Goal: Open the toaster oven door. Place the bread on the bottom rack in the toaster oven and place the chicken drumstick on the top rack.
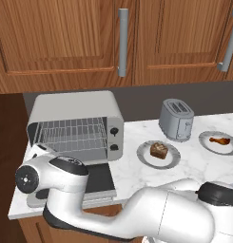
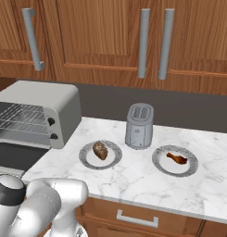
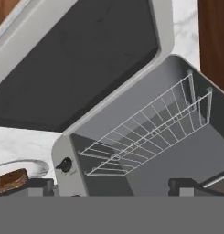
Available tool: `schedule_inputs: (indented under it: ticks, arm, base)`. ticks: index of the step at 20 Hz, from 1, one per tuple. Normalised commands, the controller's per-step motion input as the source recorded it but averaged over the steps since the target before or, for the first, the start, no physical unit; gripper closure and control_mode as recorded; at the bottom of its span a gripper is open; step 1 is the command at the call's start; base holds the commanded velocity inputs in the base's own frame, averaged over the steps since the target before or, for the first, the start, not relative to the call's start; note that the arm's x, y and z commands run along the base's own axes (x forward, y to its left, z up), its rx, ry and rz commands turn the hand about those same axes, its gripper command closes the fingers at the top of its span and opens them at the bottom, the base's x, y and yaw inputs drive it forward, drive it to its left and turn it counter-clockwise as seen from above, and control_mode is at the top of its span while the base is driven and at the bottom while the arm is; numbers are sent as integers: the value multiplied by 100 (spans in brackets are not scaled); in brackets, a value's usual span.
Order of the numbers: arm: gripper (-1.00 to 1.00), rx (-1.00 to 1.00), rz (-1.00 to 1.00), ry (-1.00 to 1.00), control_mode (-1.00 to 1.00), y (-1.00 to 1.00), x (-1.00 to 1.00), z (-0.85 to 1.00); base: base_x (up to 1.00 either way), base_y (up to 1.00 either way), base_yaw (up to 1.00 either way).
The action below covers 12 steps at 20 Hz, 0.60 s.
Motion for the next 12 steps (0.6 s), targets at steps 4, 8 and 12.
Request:
schedule_inputs:
  ticks: [4, 8, 12]
  arm:
    - [-100, -5, -9, -4, -100, -9, 31, 2]
    - [-100, -8, -3, 0, -100, -14, 53, -1]
    - [-100, -1, 0, -1, -100, -31, 26, 0]
  base:
    - [0, 0, 0]
    - [0, 0, 0]
    - [0, 0, 0]
